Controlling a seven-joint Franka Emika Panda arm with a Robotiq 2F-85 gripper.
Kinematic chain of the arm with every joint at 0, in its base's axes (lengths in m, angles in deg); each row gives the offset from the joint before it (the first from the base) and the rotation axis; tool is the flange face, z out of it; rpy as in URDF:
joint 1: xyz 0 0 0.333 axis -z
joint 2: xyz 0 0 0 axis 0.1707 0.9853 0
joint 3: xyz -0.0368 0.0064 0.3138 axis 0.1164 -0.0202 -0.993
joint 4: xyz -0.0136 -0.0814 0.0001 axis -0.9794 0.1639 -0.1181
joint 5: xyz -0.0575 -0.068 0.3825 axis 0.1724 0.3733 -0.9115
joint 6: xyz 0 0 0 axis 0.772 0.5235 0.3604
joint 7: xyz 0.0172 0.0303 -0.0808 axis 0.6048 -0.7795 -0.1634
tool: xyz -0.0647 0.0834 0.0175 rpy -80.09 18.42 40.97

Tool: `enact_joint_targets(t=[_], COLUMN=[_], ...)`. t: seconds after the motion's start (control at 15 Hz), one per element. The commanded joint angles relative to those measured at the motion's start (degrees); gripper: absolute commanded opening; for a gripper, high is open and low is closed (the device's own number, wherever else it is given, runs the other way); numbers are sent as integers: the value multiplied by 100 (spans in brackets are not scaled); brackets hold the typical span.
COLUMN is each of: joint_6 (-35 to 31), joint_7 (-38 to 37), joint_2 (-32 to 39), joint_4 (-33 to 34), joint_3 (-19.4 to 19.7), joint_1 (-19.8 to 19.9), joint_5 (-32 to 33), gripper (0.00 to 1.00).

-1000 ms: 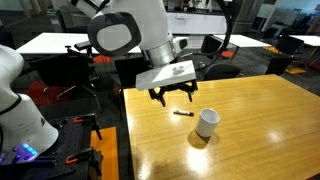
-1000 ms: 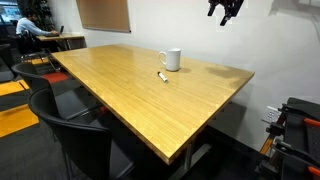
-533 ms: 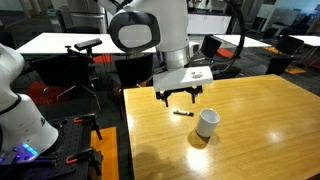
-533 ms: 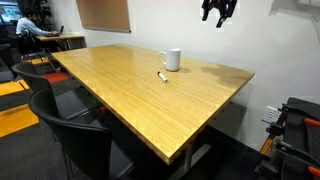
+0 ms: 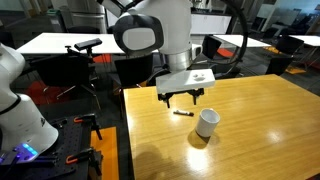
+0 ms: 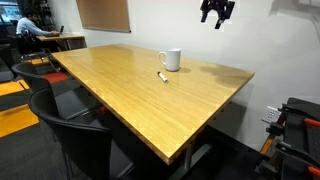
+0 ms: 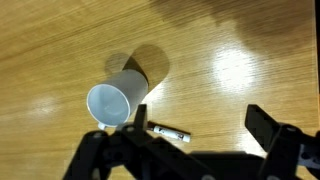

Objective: Move the mug to the right side of the table

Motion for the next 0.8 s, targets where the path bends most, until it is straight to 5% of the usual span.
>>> enact_joint_targets(t=[0.0, 0.73], joint_6=[51, 1132], joint_7=[438, 897], joint_2=[163, 871], joint_4=[185, 1154], joint_3=[-234, -476], joint_1=[169, 507], joint_5=[-491, -584], gripper=[100, 100])
